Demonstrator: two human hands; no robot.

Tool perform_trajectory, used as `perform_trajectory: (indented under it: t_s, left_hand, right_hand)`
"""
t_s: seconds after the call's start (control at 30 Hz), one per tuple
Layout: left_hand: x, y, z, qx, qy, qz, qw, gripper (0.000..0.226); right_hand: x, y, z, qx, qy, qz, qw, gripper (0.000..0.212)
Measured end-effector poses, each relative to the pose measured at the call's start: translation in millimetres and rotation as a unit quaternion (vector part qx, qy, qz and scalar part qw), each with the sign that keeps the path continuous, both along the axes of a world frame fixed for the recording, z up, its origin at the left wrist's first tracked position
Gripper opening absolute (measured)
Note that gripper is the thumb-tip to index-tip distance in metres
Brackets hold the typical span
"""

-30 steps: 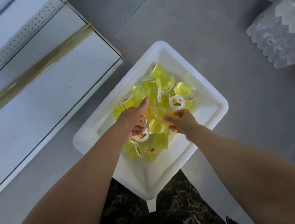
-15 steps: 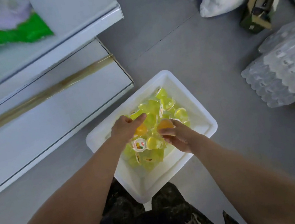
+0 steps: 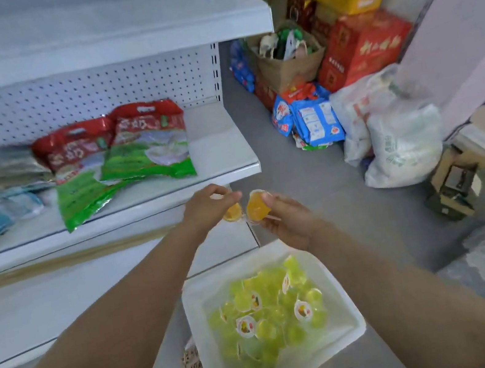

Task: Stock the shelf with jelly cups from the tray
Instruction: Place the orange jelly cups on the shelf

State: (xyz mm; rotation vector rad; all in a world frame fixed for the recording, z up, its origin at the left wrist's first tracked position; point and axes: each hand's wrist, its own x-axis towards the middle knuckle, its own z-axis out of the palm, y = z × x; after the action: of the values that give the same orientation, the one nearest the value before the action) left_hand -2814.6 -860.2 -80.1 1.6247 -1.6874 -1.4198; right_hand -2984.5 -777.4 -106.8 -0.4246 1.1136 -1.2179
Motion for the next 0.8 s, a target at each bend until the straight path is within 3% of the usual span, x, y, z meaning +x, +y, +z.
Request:
perform_trajectory:
  t_s: [0.13,0.27,0.4,0.8]
  left_hand:
    - [20,-15,66,-0.067,0.022,0.010,0.997,0.026]
    - [50,-27,136,-0.124,0.011,0.018,0.992,0.021]
    - [81,-38,197,-0.190,-0.055,0.014,0.980,0.022]
    - [190,-73,289,-0.198,-0.179,0.031,0.963,0.042]
  right_hand:
    - [14,-30,72,-0.074,0.072,0.058,0.993,0.035]
    - [25,-61,141,-0.125,0.134,0.103,0.978,0.021]
    - [38,-85,201,-0.172,0.196,0.138,0.955,0.032]
    - [136,-158,322,-0.252,0.388,0.204,0.863,0.057]
